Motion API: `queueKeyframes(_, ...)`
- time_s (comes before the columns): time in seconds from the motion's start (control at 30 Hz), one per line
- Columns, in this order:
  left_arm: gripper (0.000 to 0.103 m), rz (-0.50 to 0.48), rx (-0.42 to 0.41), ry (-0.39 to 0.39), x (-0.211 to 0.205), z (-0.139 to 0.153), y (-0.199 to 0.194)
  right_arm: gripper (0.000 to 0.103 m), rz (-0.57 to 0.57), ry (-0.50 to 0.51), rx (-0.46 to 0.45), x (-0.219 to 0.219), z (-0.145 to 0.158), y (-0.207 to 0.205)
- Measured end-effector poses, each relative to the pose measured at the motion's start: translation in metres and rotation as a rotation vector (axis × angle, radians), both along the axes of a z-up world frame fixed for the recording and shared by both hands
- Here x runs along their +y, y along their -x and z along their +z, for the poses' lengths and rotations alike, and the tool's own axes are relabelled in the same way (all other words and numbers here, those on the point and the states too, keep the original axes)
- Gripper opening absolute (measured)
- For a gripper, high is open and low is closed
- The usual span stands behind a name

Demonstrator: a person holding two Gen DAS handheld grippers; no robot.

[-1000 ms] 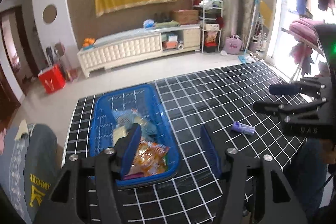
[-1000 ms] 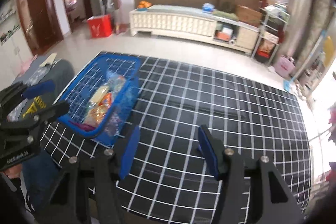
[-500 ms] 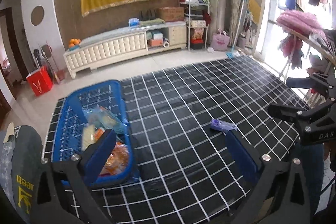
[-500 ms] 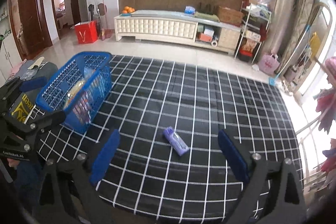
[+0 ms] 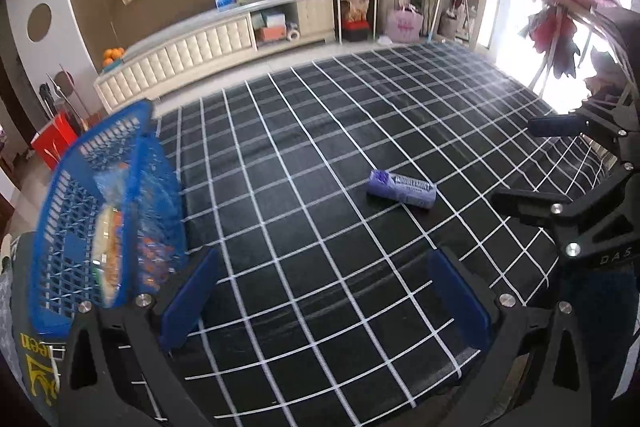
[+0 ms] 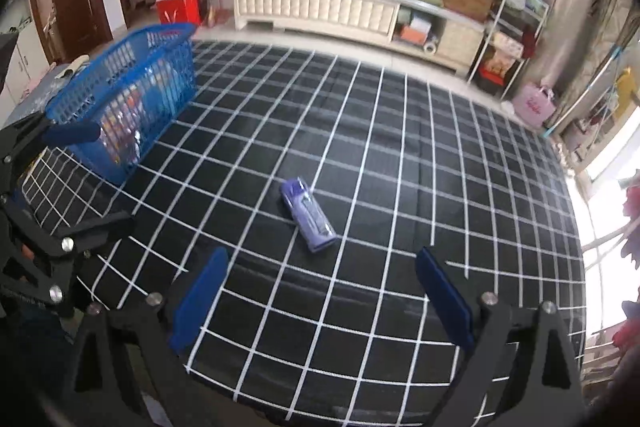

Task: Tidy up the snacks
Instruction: 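Move the right gripper toward the purple Doublemint gum tube, then grasp the purple Doublemint gum tube with the right gripper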

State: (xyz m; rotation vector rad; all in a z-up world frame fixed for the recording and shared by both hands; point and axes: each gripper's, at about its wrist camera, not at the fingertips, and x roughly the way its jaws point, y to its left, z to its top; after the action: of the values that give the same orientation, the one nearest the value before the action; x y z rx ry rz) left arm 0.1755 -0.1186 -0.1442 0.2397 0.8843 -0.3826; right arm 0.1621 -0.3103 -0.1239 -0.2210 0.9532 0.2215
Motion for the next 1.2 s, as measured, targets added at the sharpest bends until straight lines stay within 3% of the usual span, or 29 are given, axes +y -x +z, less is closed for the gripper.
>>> queueKeyframes(0.4,0.103,0.024,0.123,0.0,-0.007,-0.039,-0.04,0.097,0.021,-0.055,0.134,-0.016,-0.056,-0.045)
queueKeyframes(0.6,0.103,0.037,0.164,0.009,-0.006,-0.054,-0.059,0.097,0.048,0.004,0.149,-0.007,-0.072,-0.063)
queueKeyframes(0.8,0.103,0.032,0.195,0.028,-0.005,-0.068,-0.074,0.097,0.08,-0.04,0.188,-0.004,-0.084,-0.078)
queueKeyframes(0.97,0.103,0.037,0.213,0.048,-0.003,-0.073,-0.081,0.096,0.111,-0.011,0.185,0.003,-0.092,-0.085)
queueKeyframes(1.03,0.103,0.034,0.216,0.056,-0.002,-0.073,-0.082,0.087,0.122,-0.008,0.189,0.006,-0.095,-0.086)
queueKeyframes(1.13,0.103,0.035,0.216,0.048,-0.001,-0.075,-0.083,0.061,0.124,0.006,0.179,0.008,-0.096,-0.087)
queueKeyframes(1.2,0.103,0.036,0.217,0.044,-0.002,-0.076,-0.084,0.054,0.133,-0.001,0.175,0.01,-0.097,-0.089)
